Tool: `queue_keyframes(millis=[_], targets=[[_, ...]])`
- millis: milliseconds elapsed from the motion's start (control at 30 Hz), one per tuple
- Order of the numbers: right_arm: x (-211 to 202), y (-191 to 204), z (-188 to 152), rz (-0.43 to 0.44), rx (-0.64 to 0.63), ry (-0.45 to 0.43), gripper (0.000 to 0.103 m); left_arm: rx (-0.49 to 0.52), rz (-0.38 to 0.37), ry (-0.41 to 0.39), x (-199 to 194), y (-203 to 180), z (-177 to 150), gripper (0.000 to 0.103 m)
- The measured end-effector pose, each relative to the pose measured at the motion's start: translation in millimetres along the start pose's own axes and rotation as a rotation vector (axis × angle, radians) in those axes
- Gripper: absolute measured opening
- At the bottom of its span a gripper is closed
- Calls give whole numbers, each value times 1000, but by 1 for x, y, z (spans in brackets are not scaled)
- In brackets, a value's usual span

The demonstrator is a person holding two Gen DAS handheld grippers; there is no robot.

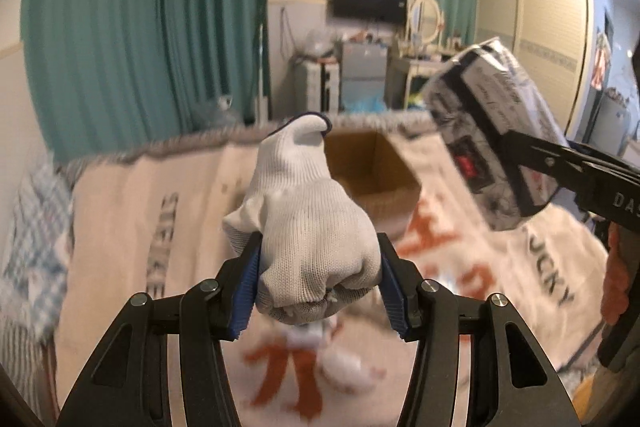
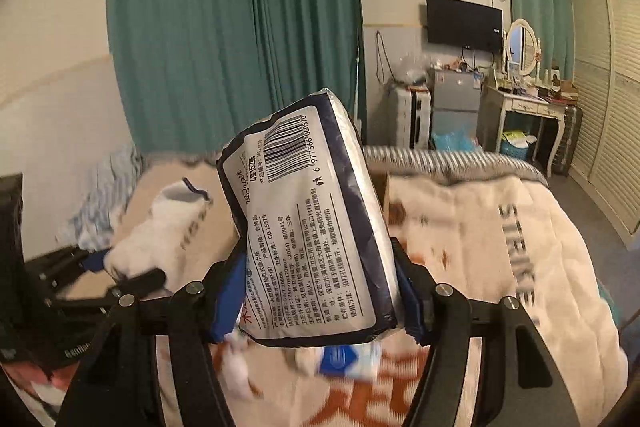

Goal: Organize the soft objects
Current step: 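Carry the sock and package into the box and open both tools, then withdraw both tools from the box toward the remaining items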

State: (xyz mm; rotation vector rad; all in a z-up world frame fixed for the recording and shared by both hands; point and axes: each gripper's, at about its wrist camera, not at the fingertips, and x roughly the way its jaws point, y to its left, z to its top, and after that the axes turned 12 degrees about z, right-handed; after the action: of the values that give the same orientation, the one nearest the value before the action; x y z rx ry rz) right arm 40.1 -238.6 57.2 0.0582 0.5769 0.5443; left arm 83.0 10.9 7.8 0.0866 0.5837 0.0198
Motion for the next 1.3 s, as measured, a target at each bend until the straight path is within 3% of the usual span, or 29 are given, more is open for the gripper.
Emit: queue_keyframes(millis=[100, 200, 500, 600, 667, 700, 800, 900, 1100, 1300], targets=[[27, -12, 32, -1, 7, -16, 64, 0, -9, -37, 28, -4, 30, 52], [74, -32, 54, 16, 26, 4, 64, -4, -12, -11, 77, -8, 52, 52], [219, -95, 53, 17, 102, 133, 64, 56, 47, 125, 214, -27, 53, 53], [235, -107, 44, 9, 104, 113, 71, 62, 68, 139, 233, -30, 43, 57], [241, -117, 42, 8, 121, 82, 87, 83, 78, 157, 239, -38, 40, 79], [242, -122, 41, 25, 144, 73, 95, 88, 89, 152, 238, -41, 39, 83], [236, -134, 40, 51, 187, 81, 96, 112, 116, 127, 228, -48, 44, 84], [214, -132, 46, 20, 167, 71, 96, 85, 117, 121, 207, -42, 54, 84], [119, -102, 74, -17, 92, 20, 96, 37, 138, 43, 115, -33, 85, 84], [13, -56, 92, -81, -5, -35, 96, -13, 229, -38, 14, -18, 108, 90]])
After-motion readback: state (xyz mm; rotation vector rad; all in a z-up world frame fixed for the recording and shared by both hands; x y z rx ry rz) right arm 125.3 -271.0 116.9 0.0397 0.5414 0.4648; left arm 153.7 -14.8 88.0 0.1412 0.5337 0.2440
